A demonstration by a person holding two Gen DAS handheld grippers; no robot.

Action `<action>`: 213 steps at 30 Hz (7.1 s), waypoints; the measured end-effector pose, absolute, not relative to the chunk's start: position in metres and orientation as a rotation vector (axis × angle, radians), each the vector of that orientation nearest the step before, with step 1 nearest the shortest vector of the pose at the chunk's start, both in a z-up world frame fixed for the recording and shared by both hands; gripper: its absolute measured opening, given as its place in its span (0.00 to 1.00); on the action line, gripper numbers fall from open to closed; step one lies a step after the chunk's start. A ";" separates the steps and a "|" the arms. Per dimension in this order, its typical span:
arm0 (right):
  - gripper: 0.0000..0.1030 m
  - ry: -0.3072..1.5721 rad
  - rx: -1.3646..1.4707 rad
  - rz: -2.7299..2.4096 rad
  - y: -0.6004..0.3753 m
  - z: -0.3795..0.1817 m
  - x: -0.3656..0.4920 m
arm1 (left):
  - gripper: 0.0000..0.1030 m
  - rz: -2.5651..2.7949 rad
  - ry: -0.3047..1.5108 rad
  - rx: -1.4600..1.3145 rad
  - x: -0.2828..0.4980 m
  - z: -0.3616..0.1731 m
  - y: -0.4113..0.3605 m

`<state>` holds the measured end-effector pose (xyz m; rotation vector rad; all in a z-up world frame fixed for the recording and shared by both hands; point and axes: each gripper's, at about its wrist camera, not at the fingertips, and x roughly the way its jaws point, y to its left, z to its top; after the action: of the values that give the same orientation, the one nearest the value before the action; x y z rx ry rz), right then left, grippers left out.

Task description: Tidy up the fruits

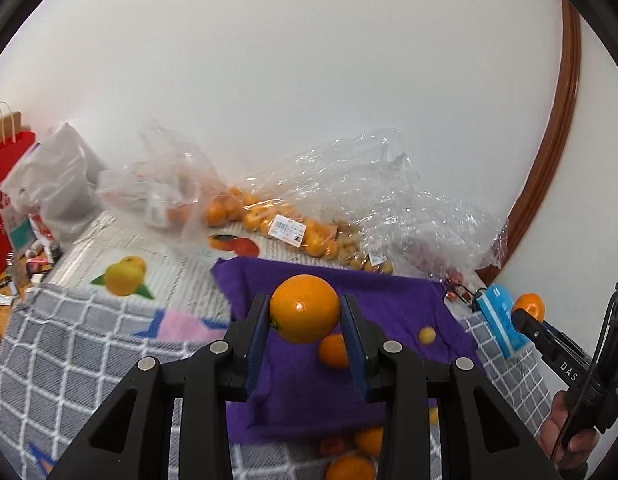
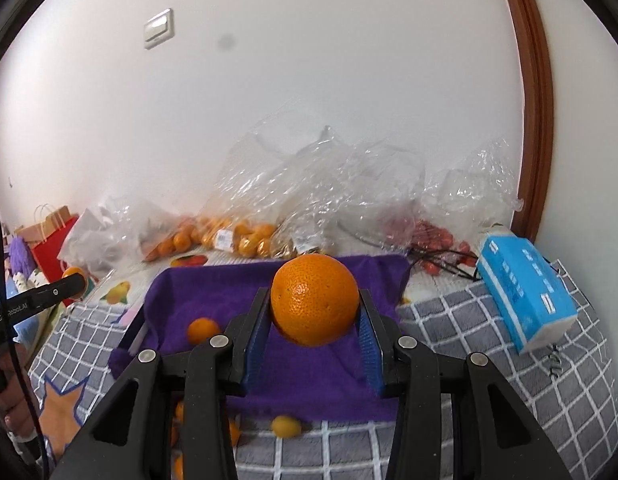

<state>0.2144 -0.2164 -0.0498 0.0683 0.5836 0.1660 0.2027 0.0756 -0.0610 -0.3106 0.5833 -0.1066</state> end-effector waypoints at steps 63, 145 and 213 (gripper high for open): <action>0.41 0.844 -0.004 0.190 -0.202 -0.155 0.276 | 0.33 0.004 0.758 -0.275 0.271 -0.155 0.053; 0.71 0.688 -0.016 0.103 -0.191 -0.095 0.171 | 0.39 -0.089 0.595 -0.263 0.200 -0.089 0.046; 0.26 0.869 -0.005 0.177 -0.193 -0.154 0.167 | 0.39 -0.221 0.884 -0.170 0.141 -0.159 0.013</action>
<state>0.1671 -0.1934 -0.1539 -0.0052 0.8688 0.1771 0.1408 0.0134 -0.1594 -0.1701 0.8835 -0.2215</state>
